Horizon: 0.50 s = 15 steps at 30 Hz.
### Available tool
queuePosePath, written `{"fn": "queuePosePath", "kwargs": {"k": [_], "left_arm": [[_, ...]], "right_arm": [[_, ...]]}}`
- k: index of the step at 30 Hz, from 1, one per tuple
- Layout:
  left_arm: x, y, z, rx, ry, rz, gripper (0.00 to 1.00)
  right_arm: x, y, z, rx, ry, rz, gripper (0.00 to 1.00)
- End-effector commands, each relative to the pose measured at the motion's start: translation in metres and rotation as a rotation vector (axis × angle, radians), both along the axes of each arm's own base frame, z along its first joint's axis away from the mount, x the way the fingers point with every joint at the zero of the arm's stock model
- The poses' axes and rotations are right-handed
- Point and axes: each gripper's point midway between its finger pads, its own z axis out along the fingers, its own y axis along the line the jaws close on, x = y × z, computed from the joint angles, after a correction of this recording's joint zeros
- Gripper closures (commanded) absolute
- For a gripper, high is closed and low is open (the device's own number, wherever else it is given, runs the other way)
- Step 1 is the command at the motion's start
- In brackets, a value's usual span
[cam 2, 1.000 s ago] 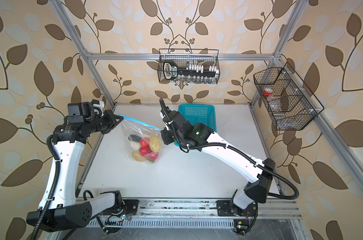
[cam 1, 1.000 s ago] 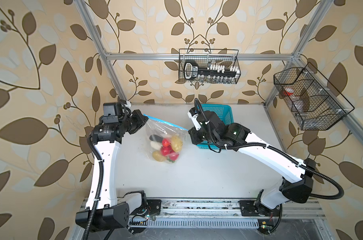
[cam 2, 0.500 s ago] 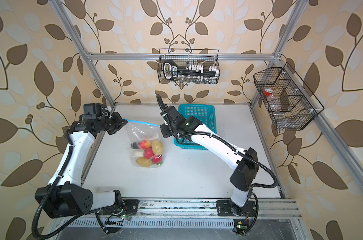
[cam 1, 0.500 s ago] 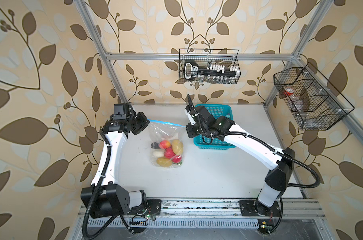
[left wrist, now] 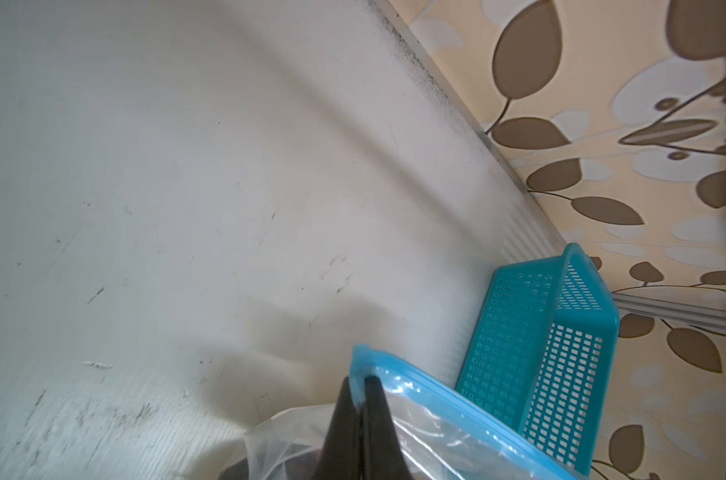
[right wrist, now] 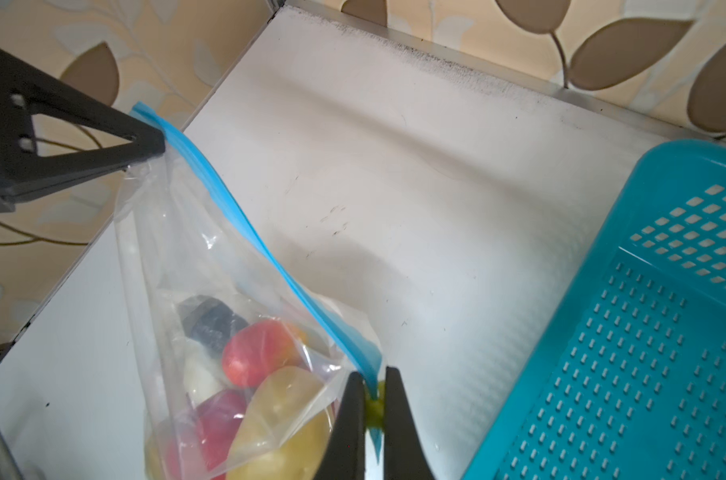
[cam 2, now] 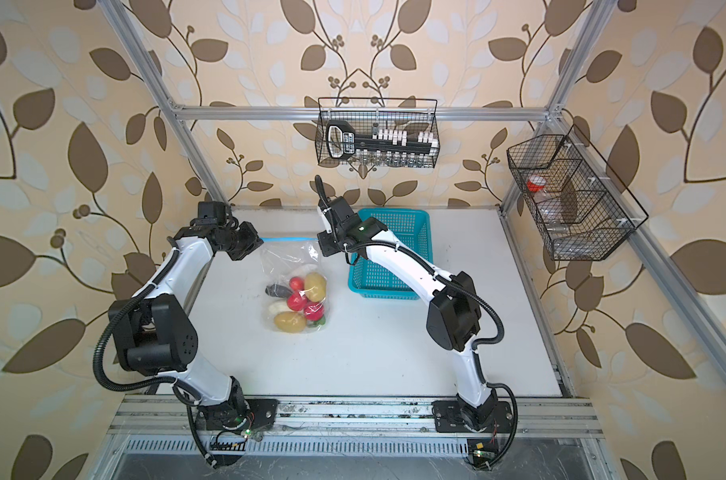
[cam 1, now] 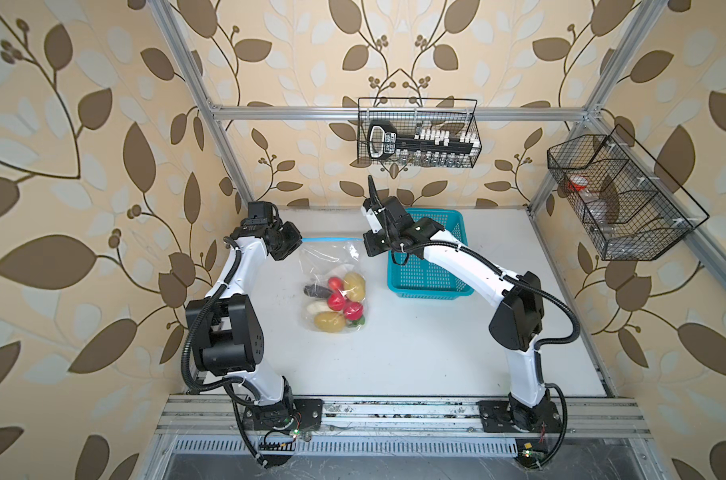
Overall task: Place the food in the zip-top bag and seal the zipper
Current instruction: 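Lower the sealed bag onto the table with both grippers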
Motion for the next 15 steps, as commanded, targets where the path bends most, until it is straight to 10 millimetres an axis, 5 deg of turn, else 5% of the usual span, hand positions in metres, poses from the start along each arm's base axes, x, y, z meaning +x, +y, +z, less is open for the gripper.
{"fn": "queuePosePath", "kwargs": {"k": [1,13,15], "left_arm": [[0.028,0.024,0.015,0.074,-0.086,0.035,1.00],[0.077,0.005,-0.032,-0.048,-0.116,-0.078,0.99],[0.083,0.008,-0.039,-0.041,-0.127,-0.072,0.89]], "right_arm": [[0.015,0.002,-0.005,-0.004,-0.004,0.033,1.00],[0.058,0.005,-0.041,0.053,0.028,0.052,0.94],[0.063,0.005,-0.046,0.054,0.029,0.048,0.86]]}}
